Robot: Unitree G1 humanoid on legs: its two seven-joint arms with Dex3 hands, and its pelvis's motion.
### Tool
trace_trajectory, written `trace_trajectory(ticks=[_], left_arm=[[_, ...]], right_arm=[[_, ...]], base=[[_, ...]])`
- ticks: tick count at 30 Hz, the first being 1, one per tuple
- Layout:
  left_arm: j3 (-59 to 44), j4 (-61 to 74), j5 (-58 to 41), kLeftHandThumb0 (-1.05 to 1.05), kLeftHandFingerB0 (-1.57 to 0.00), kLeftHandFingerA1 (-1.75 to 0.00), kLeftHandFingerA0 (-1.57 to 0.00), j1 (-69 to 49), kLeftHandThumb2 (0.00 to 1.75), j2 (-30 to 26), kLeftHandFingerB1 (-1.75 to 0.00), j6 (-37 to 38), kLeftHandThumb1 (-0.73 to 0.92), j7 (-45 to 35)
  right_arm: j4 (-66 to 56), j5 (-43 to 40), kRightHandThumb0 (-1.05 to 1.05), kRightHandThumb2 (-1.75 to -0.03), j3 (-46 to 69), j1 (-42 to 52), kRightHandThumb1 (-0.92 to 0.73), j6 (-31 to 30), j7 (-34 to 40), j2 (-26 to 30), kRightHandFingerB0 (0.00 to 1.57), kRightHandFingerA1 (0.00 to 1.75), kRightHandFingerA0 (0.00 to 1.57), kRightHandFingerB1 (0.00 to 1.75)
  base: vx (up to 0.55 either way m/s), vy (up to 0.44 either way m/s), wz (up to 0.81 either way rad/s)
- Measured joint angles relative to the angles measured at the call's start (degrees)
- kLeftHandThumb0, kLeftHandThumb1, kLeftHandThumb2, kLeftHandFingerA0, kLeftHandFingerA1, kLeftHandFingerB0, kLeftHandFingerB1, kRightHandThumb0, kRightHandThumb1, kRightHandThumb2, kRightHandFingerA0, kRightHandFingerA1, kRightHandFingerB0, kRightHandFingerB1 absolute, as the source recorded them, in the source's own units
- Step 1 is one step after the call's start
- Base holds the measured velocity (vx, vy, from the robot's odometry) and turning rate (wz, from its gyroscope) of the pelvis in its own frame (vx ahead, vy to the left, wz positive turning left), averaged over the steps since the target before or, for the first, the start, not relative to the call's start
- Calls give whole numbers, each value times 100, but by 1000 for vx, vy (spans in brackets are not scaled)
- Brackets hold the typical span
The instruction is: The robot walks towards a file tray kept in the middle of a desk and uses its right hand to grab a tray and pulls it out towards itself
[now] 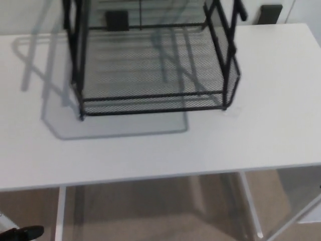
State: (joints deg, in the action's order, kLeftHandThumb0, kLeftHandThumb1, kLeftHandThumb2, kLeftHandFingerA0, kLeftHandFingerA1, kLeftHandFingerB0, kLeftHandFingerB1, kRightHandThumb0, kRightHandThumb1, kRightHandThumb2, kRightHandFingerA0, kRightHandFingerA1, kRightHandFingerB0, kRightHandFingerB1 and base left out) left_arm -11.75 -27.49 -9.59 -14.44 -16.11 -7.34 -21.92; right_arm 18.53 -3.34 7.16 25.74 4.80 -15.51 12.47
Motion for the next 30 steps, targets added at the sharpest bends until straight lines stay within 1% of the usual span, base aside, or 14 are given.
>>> trace_trajectory(ticks=[1,2,3,7,13,14,15,18,23,24,26,27,29,30], left_arm=[[16,5,4,-41,-59,-44,-60,20,53,3,-41,1,44,-6],[41,14,10,-45,-47,-57,-57,37,74,8,-50,0,36,-17],[52,17,13,-41,-58,-44,-61,41,53,8,-41,0,43,-18],[131,39,43,-41,-58,-44,-60,7,54,8,-41,0,45,-34],[221,110,83,-43,-58,-43,-61,-48,53,-7,-40,-1,44,-64],[241,121,91,-44,-45,-58,-58,-59,76,-2,-50,0,36,-75],[237,127,102,-43,-58,-44,-63,-62,54,-42,-41,0,44,-79],[239,148,138,-40,-58,-44,-63,-74,53,-95,-41,-1,45,-76],[258,207,158,-42,-59,-43,-62,-73,54,-117,-41,-1,45,-95],[273,211,166,-43,-46,-58,-60,-61,76,-119,-50,-1,36,-99],[299,233,174,-41,-47,-59,-62,-66,76,-119,-51,-2,36,-106],[305,243,176,-43,-59,-44,-65,-69,54,-119,-41,-2,44,-106],[323,251,183,-43,-59,-44,-66,-69,54,-119,-41,-2,44,-107],[329,252,185,-40,-47,-60,-64,-73,77,-119,-52,-2,36,-109]], right_arm=[[-3,4,-24,-56,4,2,-57,19,-1,22,55,54,62,51],[0,9,-24,-56,19,-6,-57,23,7,55,55,54,62,51],[2,12,-24,-56,22,-6,-57,23,10,62,55,54,62,51],[6,30,-25,-56,18,21,-57,24,19,64,56,55,62,52],[-8,49,-22,-56,9,51,-58,17,31,44,56,56,64,52],[-28,48,-22,-56,13,55,-57,26,34,41,57,56,64,51],[-46,49,-22,-56,2,61,-58,28,33,18,57,56,64,52],[-32,55,-22,-56,-18,84,-58,26,33,-33,57,55,63,52],[-32,63,-23,-56,-19,56,-57,42,39,-41,57,56,64,52],[-25,63,-24,-56,-18,43,-57,51,40,-41,57,56,65,52],[-1,67,-24,-56,-18,36,-57,61,41,-40,57,55,65,51],[4,69,-24,-56,-19,37,-57,62,42,-40,57,55,65,51],[7,78,-26,-56,-19,38,-56,69,45,-39,58,56,64,52],[7,80,-26,-56,-19,41,-56,73,47,-39,58,56,65,53]], base=[[94,-274,28],[82,-260,-10],[124,-158,-5],[50,-39,-5],[36,111,1],[149,186,-30],[146,176,2],[98,129,7],[42,6,9],[36,-71,9],[-4,-85,6],[-53,-99,3],[-18,-87,0],[0,0,0]])
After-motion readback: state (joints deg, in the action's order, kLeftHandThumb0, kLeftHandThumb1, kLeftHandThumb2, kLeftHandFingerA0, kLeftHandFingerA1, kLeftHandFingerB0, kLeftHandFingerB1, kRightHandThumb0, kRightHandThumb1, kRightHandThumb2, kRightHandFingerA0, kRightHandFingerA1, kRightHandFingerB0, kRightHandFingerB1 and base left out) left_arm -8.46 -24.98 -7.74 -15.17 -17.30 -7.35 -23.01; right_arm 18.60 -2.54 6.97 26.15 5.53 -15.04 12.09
